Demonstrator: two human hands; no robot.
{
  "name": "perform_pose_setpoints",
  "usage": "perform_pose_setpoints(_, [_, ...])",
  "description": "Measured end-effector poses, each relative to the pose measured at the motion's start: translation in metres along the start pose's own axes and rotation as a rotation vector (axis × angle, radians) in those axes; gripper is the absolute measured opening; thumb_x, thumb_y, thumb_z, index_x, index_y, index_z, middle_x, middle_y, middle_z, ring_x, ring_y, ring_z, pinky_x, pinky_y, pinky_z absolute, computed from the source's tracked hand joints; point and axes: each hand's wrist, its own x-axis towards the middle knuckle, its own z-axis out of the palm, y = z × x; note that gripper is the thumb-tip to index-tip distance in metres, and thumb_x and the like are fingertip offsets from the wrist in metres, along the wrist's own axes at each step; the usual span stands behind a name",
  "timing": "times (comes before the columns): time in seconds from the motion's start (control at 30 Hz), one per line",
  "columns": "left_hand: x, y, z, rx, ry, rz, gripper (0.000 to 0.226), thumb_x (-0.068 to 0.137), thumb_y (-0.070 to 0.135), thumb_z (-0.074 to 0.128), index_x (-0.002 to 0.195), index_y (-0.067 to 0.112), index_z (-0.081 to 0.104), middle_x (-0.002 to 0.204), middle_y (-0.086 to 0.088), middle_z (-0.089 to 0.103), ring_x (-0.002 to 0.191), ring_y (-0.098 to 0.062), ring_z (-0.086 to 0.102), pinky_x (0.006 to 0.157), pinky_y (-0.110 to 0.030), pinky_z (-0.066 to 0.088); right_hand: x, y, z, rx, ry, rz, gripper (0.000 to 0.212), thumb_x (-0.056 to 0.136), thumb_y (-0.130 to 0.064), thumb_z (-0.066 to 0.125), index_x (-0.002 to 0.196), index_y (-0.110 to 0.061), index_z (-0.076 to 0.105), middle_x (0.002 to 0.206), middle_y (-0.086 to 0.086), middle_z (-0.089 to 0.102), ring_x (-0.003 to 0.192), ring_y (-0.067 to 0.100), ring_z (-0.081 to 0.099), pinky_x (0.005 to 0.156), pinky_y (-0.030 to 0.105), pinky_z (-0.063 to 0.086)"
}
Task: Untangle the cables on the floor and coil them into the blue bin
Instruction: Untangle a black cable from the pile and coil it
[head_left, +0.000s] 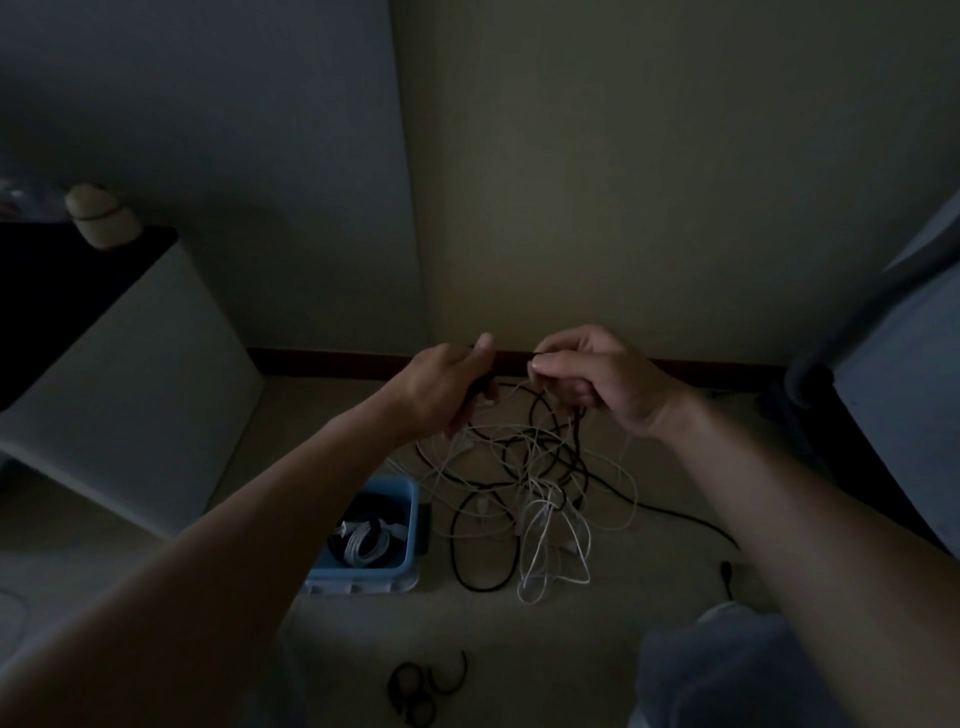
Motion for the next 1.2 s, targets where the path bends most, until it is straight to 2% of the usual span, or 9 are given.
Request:
perform_pose_setpoints(0.07, [-0.001,0.002,0.0,-0.111,-0.102,-0.035,0.072,0.104,0.053,0.023,0.084,-0.004,0.062,0.052,-0.013,0.049,0.041,-0.021,0.044,0.045,-0.023,0.039,0.0,0.002,-0.002,-0.033,0.089,-0.047,0.014,0.084,-0.018,0.064,0.072,-0.01,0.067,0.047,-0.007,0.041,0.042,0.003,0.035,0.045,0.016,0.03])
perform_pose_setpoints(0.2, [-0.006,0.01,-0.002,-0.21,-0.301,0.013,0.048,0.103,0.039,0.039,0.082,0.0,0.057,0.05,-0.012,0.041,0.039,-0.022,0.036,0.043,-0.024,0.035,0.003,0.007,-0.005,-0.091,0.238,-0.126,0.009,0.09,-0.003,0.067,0.082,-0.006,0.069,0.06,-0.012,0.063,0.056,-0.003,0.055,0.057,0.012,0.042])
perform_pose_setpoints(0.3, [-0.006,0.01,-0.002,-0.338,-0.41,0.014,0.038,0.103,0.03,0.042,0.08,0.003,0.054,0.042,-0.006,0.035,0.035,-0.019,0.031,0.042,-0.023,0.035,0.006,0.012,-0.005,-0.119,0.264,-0.097,0.01,0.093,-0.009,0.065,0.085,-0.01,0.071,0.07,-0.007,0.067,0.056,-0.001,0.052,0.055,0.012,0.04])
perform_pose_setpoints(0.4, [-0.006,0.009,-0.005,-0.524,-0.495,-0.014,0.034,0.1,0.03,0.037,0.078,0.006,0.049,0.039,0.001,0.029,0.033,-0.015,0.027,0.042,-0.024,0.03,0.009,0.02,-0.006,-0.113,0.212,0.008,0.017,0.098,-0.014,0.057,0.086,-0.011,0.069,0.068,-0.004,0.061,0.053,0.008,0.045,0.052,0.017,0.037])
perform_pose_setpoints(0.53, [-0.004,0.008,-0.004,-0.699,-0.481,-0.047,0.032,0.092,0.039,0.04,0.076,0.012,0.046,0.037,0.005,0.026,0.032,-0.012,0.025,0.046,-0.03,0.023,0.011,0.029,-0.004,-0.077,0.098,0.106,0.023,0.102,-0.018,0.051,0.083,-0.012,0.063,0.062,-0.001,0.05,0.05,0.012,0.045,0.053,0.025,0.039])
perform_pose_setpoints(0.77, [-0.001,0.009,-0.012,-1.006,-0.498,-0.067,0.039,0.093,0.042,0.033,0.074,0.014,0.052,0.037,0.008,0.029,0.031,-0.011,0.03,0.046,-0.026,0.035,0.014,0.024,-0.005,0.078,0.162,0.047,0.029,0.102,-0.016,0.047,0.076,-0.01,0.059,0.053,-0.001,0.042,0.045,0.013,0.038,0.051,0.027,0.041])
perform_pose_setpoints(0.9, [-0.002,0.011,-0.014,-1.201,-0.406,-0.046,0.033,0.094,0.033,0.025,0.077,0.014,0.047,0.038,0.008,0.03,0.035,-0.01,0.03,0.05,-0.025,0.038,0.018,0.045,0.008,0.025,0.081,0.155,0.042,0.106,-0.027,0.039,0.074,-0.008,0.059,0.047,-0.004,0.044,0.039,0.008,0.042,0.054,0.027,0.047])
perform_pose_setpoints(1.03, [0.002,0.006,-0.02,-1.388,-0.239,-0.014,0.026,0.093,0.028,0.03,0.082,0.015,0.05,0.045,0.009,0.032,0.042,-0.008,0.036,0.056,-0.025,0.041,0.02,0.054,0.02,-0.122,-0.008,0.211,0.043,0.108,-0.025,0.034,0.078,-0.01,0.06,0.05,-0.005,0.05,0.044,0.012,0.048,0.065,0.034,0.043])
perform_pose_setpoints(1.2, [0.006,-0.001,-0.03,-1.528,0.034,-0.068,0.026,0.097,0.027,0.033,0.083,0.016,0.052,0.055,0.008,0.04,0.051,-0.009,0.045,0.063,-0.023,0.04,0.016,0.046,0.022,-0.21,-0.134,0.308,0.022,0.106,-0.028,0.039,0.11,-0.023,0.061,0.059,-0.004,0.048,0.051,0.013,0.052,0.058,0.029,0.041])
